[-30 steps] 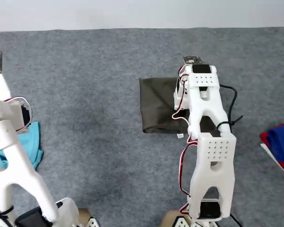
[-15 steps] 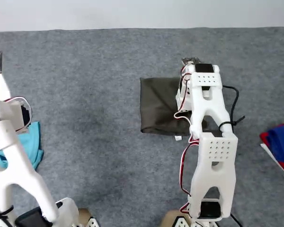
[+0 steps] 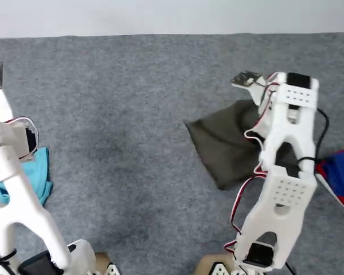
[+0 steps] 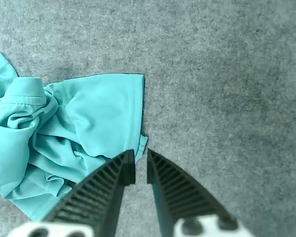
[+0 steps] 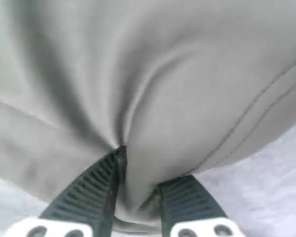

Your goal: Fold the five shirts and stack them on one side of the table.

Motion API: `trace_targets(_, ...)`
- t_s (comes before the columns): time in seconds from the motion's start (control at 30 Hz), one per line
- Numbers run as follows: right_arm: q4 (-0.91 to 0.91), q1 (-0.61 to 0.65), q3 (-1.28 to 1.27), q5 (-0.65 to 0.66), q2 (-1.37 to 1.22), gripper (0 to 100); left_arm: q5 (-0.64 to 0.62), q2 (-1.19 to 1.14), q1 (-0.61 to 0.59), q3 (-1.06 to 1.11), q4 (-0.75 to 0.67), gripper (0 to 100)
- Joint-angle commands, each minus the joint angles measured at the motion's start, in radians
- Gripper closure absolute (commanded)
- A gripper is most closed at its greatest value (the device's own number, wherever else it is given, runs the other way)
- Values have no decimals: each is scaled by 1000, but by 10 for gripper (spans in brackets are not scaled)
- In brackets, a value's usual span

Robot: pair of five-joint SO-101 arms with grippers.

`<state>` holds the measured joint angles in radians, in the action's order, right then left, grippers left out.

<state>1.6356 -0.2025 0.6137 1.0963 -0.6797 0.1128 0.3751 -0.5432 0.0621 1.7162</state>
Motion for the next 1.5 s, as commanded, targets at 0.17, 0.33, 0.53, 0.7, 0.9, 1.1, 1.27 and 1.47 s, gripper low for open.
trace_targets(0.17,-303,-48,14,419,68,988,-3,31,3,-2,6,949)
trace_targets(0.33,-349,-35,14,430,13,987,-3,31,3,-2,6,949)
trace_targets(0.53,-349,-36,15,279,41,842,-3,31,3,1,8,949)
trace_targets(0.7,-346,-31,17,-52,116,742,-3,31,6,1,8,949)
trace_targets(0.9,-337,-21,17,-391,220,727,-3,31,6,1,8,949)
trace_targets(1.1,-150,5,17,-778,343,727,-3,23,6,7,5,949)
trace_targets(1.27,-2,54,17,-1063,361,726,-2,29,8,48,0,949)
trace_targets(1.47,44,70,11,-1310,346,725,68,31,8,53,2,949)
